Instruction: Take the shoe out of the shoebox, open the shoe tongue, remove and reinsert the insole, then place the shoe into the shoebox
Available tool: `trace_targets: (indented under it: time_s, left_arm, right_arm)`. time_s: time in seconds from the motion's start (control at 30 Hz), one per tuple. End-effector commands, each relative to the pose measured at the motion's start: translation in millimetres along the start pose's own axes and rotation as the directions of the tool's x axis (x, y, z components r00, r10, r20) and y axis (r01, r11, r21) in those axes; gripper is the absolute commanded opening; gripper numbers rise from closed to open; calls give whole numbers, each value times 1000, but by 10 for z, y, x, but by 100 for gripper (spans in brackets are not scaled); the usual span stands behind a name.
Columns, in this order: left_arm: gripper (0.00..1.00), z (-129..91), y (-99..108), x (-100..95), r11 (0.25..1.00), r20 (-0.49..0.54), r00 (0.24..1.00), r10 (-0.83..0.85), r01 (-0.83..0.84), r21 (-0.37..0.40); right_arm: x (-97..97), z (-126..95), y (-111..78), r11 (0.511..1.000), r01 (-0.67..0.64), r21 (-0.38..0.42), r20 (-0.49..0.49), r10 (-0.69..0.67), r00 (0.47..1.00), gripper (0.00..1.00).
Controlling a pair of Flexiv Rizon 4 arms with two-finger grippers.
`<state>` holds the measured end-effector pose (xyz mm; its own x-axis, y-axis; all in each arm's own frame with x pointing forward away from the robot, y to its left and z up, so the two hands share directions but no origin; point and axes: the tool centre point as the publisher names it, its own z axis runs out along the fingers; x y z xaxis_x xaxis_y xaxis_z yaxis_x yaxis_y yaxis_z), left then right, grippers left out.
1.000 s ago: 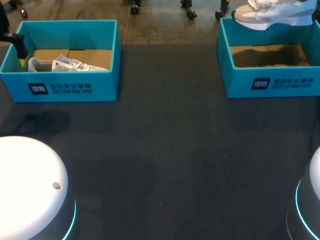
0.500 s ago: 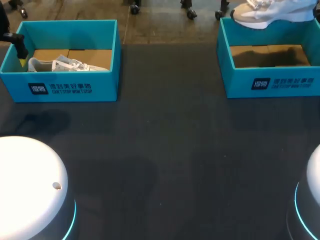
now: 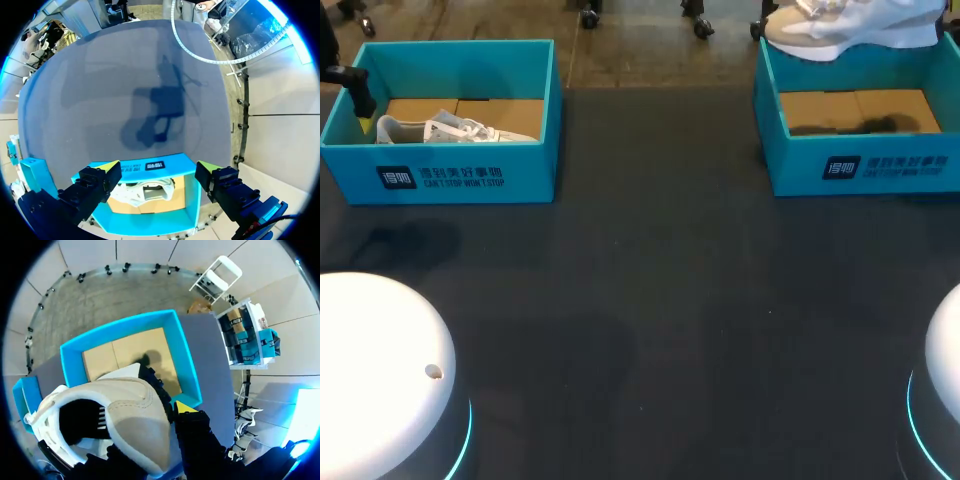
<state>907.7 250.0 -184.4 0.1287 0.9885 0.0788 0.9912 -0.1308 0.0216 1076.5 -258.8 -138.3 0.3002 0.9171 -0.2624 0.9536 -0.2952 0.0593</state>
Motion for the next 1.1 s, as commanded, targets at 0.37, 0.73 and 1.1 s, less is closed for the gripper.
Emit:
trace_targets:
  time_s: [0.37,0.73,1.1]
  left_arm:
    - [100,0,-12,1,1000,-1,1000,1,-1,-3]
    - [100,0,-12,1,1000,-1,1000,1,-1,-3]
    - [100,0,-12,1,1000,-1,1000,1,-1,-3]
  right_arm:
    - [87,25,-252,973,6,-232,18,-1,1000,0]
    - [494,-47,-1196,978,54,-200,61,-43,997,0]
    - [512,-64,-1303,982,44,-183,57,-34,998,0]
